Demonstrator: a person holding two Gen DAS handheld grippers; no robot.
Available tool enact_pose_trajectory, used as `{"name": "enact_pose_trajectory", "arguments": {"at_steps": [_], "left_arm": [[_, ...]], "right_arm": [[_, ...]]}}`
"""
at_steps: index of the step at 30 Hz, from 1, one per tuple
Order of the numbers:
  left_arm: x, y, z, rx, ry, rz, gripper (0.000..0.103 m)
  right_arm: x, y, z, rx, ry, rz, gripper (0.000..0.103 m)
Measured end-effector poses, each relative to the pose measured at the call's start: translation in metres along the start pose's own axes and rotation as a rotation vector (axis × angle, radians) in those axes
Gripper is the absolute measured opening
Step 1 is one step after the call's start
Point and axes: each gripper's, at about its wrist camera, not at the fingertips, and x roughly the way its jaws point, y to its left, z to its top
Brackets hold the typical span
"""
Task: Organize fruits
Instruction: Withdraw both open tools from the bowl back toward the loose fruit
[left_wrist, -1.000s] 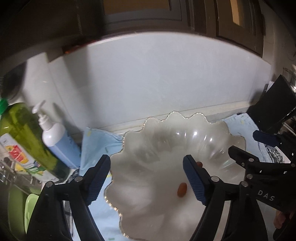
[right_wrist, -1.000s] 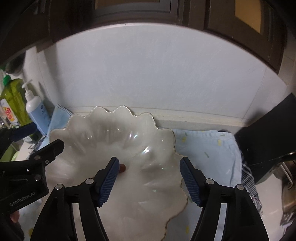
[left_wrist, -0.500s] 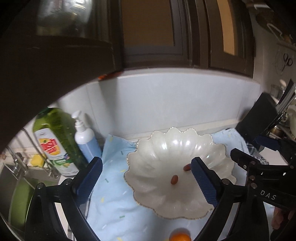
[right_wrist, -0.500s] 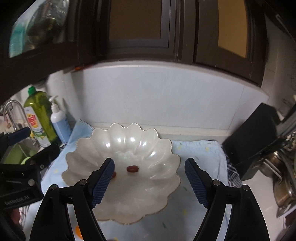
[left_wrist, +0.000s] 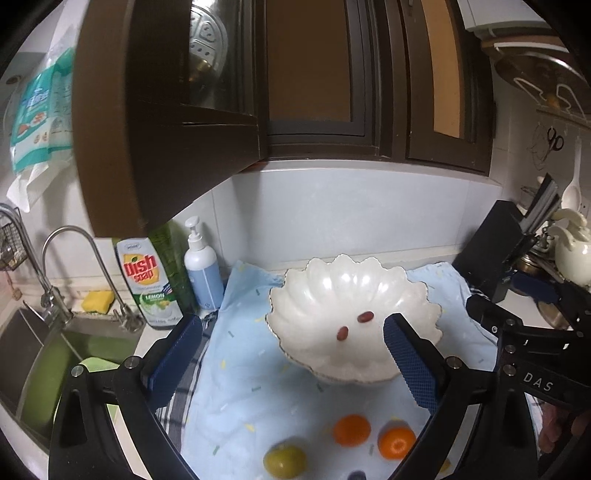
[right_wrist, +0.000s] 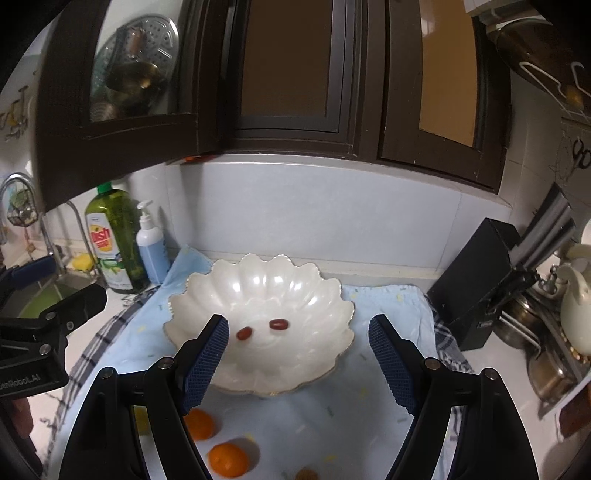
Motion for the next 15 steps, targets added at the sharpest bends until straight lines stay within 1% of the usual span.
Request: {"name": "enact_pose_trajectory", "arguments": {"at_steps": [3,9,15], "left_arm": [[-0.016,0.002,-0.007,0.011,-0.009,0.009,0.100],[-0.043,0.003,-0.023,0.047,-0.025,0.052,0.100],[-0.062,0.007,-0.043,0.045,-0.014,0.039,0.100]], "right_arm": [[-0.015,0.001,-0.008,0.018,-0.019,0.007,0.079],[-0.041,0.009,-0.024,0.001,-0.059,-0.019,0.079],[-0.064,0.017,-0.041,-0.010,-0.093,-0.035,0.079]]}}
